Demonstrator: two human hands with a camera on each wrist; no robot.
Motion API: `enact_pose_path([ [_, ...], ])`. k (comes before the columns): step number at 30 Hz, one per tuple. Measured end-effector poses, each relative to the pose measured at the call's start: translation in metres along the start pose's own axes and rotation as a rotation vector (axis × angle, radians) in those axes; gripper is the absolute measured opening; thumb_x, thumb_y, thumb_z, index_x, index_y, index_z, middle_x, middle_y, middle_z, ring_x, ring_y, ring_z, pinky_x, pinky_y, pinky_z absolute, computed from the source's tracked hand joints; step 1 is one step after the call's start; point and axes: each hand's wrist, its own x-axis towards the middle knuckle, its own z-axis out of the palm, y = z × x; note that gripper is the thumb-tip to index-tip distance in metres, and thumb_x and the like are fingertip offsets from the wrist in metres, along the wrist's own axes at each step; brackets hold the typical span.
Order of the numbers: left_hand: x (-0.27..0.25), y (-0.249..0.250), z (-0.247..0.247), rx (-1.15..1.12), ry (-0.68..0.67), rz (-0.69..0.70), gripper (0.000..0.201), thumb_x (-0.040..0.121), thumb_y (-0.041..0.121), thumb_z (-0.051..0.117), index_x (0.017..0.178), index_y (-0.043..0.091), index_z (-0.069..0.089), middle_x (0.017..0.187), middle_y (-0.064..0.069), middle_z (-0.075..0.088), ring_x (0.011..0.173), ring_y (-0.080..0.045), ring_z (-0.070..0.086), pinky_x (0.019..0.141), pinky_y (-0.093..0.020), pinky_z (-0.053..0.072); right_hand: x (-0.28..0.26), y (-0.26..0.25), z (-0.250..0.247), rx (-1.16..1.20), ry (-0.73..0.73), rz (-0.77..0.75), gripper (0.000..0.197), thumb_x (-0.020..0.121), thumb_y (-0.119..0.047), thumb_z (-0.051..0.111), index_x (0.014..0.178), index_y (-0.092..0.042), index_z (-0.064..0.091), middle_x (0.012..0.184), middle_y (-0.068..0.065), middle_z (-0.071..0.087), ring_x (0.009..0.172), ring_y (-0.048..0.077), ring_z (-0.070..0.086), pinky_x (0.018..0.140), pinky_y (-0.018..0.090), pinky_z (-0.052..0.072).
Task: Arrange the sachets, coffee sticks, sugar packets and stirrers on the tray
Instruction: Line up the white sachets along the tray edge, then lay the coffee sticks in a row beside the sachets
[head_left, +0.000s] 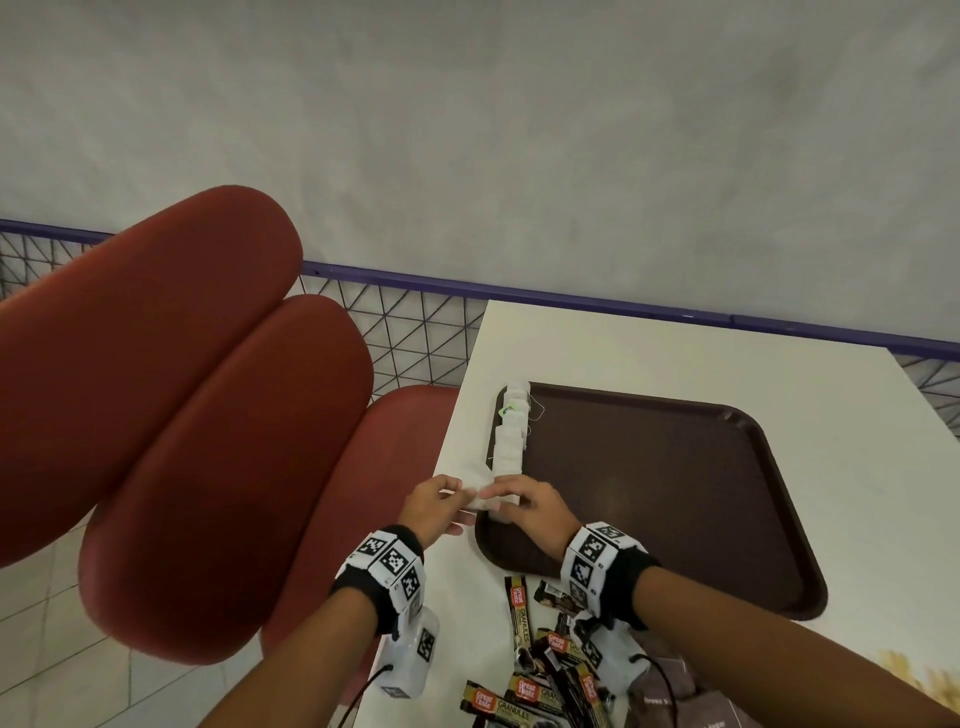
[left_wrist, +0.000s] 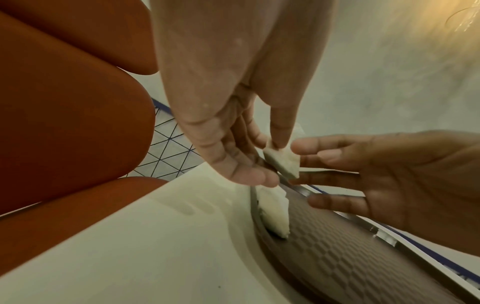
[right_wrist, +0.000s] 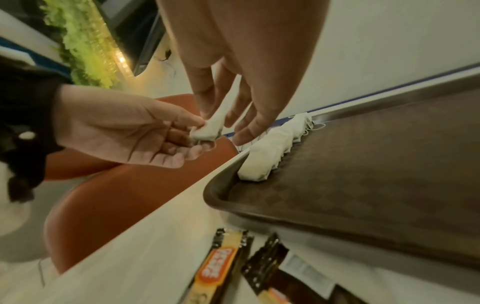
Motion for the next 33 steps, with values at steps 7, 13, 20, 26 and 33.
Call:
enact_pose_path([
  [7, -0.006, 0.000, -0.004, -0.018, -0.023, -0.032, 0.005, 0.093, 0.017, 0.053, 0.089, 0.015, 0.056, 0.082, -0.007, 0.068, 0.065, -0.016, 0.065, 0.055, -0.022, 0.049, 0.000, 0.006, -0.004, 0.133, 0.128, 0.138, 0.027, 0.082, 0.009, 0.057, 0.081, -0.016, 0.067, 0.088, 0.005, 0.065, 0.083, 0.015, 0.061, 0.081, 0.019, 0.050],
  [13, -0.010, -0.006, -0.023, -0.034, 0.056, -0.066, 0.008, 0.093, 0.011, 0.050, 0.090, 0.010, 0.057, 0.081, -0.008, 0.067, 0.064, -0.018, 0.062, 0.051, -0.020, 0.046, -0.009, 0.019, -0.013, -0.010, 0.132, 0.244, 0.030, 0.078, 0.007, 0.064, 0.066, -0.020, 0.061, 0.072, -0.004, 0.062, 0.064, 0.007, 0.056, 0.066, 0.014, 0.050],
  [20, -0.018, -0.016, -0.028, 0.015, 0.043, -0.087, 0.010, 0.094, 0.013, 0.051, 0.086, 0.013, 0.058, 0.081, -0.005, 0.066, 0.064, -0.016, 0.061, 0.054, -0.020, 0.046, -0.006, 0.027, -0.001, -0.217, 0.108, 0.325, 0.031, 0.078, 0.003, 0.066, 0.064, -0.022, 0.055, 0.071, -0.005, 0.059, 0.062, 0.005, 0.053, 0.065, 0.015, 0.047],
  [26, -0.028, -0.020, -0.028, 0.073, -0.009, -0.084, 0.012, 0.093, 0.010, 0.051, 0.084, 0.015, 0.056, 0.082, -0.003, 0.066, 0.064, -0.013, 0.060, 0.053, -0.017, 0.047, 0.000, 0.024, 0.012, -0.356, 0.104, 0.332, 0.030, 0.080, 0.006, 0.058, 0.067, -0.021, 0.054, 0.079, -0.002, 0.056, 0.077, 0.013, 0.055, 0.073, 0.018, 0.045],
  [33, -0.039, -0.024, -0.024, 0.143, -0.068, -0.082, 0.013, 0.092, 0.007, 0.052, 0.084, 0.016, 0.057, 0.084, -0.003, 0.065, 0.067, -0.013, 0.059, 0.060, -0.020, 0.046, -0.010, 0.027, 0.010, -0.371, 0.131, 0.281, 0.017, 0.079, 0.002, 0.060, 0.093, -0.007, 0.065, 0.091, 0.001, 0.052, 0.082, 0.013, 0.051, 0.074, 0.018, 0.041],
])
